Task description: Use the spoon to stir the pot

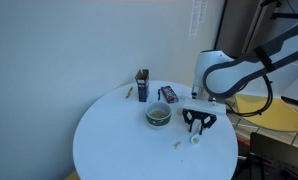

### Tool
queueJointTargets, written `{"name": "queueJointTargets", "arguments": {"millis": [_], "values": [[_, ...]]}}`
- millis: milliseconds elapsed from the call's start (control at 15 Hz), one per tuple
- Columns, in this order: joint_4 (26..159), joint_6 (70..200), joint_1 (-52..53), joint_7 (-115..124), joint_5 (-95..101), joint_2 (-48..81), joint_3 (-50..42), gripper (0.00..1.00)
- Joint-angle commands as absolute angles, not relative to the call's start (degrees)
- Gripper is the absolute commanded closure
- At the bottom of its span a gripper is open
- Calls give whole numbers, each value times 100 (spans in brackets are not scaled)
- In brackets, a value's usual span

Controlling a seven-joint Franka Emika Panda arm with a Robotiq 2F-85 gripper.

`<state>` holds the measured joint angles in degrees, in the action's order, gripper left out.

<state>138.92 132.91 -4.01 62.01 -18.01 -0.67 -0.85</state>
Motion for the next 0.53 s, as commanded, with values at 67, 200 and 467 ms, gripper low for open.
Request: {"name": "queueJointTargets", "arguments": {"millis": [67,200,467], "values": [[13866,13320,-345,6025,-2017,-29,-146,95],[13863,13309,-345,6022,-2032,-31,-147,100],[13871,13246,-350,5992,-2024,-89,-153,96]]}}
